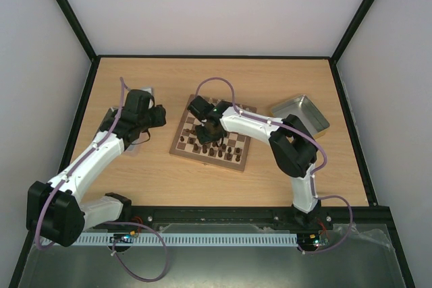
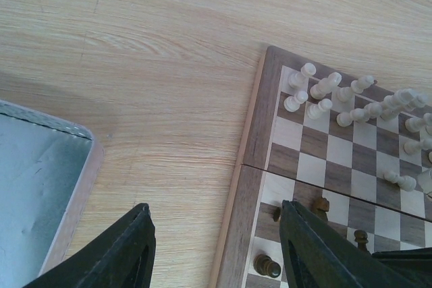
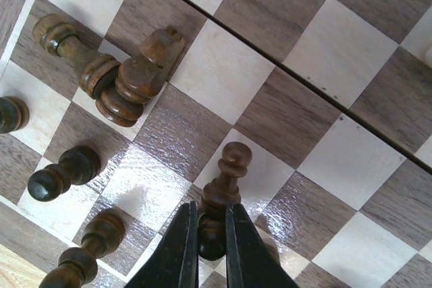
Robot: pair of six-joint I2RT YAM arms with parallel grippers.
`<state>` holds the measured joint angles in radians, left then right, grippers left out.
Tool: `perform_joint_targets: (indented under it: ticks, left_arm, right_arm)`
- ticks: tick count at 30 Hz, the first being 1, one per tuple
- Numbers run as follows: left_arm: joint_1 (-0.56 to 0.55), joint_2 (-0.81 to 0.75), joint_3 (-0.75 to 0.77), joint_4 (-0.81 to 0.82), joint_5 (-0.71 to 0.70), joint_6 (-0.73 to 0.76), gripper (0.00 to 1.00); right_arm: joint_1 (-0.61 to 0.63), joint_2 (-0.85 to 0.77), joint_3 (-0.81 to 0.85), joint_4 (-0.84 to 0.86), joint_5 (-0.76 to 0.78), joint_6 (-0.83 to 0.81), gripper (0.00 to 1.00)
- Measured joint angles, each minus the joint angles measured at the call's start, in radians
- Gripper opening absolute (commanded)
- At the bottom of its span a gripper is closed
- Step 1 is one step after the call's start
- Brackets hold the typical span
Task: Set up the chess pieces on the board
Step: Place the chess piece on the chessboard.
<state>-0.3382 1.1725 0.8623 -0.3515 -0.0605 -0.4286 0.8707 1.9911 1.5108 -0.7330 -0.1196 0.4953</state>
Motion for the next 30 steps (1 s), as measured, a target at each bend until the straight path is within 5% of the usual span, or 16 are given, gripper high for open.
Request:
perform_joint_targets:
  ticks: [10,18,30]
  left_arm:
    - [0.0,0.0,0.0,0.002,0.001,0.002,0.53]
    - [0.0,0.0,0.0,0.002,0.004,0.003,0.53]
    - [0.0,0.0,0.0,0.002,0.004,0.002,0.54]
  right_arm:
    - [0.0,-0.004,-0.011,-0.001,-0.029,-0.019,0.07]
    - [0.0,-0.009,-0.016,-0.004,-0.03,-0.017,0.21]
    - [0.0,-0.034,0.019,0.013,0.045,0.053,0.29]
